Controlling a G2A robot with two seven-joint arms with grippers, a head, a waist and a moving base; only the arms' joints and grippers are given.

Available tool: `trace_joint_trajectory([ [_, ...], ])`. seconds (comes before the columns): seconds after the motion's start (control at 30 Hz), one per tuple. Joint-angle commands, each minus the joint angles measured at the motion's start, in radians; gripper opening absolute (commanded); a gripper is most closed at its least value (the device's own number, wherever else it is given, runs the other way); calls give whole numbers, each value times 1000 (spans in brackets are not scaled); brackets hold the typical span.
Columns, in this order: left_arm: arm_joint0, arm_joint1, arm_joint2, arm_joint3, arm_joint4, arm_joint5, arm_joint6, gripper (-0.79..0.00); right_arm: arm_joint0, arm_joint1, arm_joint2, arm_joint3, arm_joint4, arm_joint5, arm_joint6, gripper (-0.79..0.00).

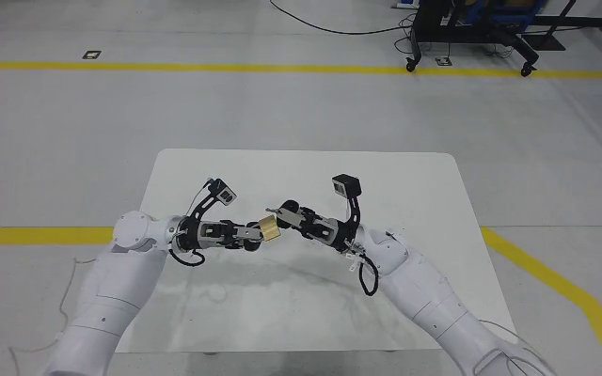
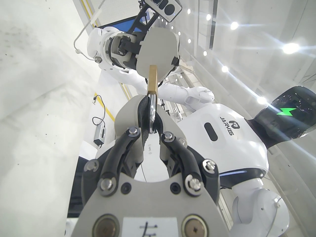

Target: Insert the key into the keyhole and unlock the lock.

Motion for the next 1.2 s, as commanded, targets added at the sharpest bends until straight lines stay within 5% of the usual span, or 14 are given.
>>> trace_joint_trajectory([
  [0.0,-5,3,11,0,2,0,0,-785,5,-2,-2,6,3,-3,2,-785],
  [0.77,14,44,26,-134,93,-9,9,-785,-10,0,23,7,19,11,27,-785],
  [1.17,5,48,13,-33,31,-44,44,-785,14,-4,-11,19,91,-14,125,-785],
])
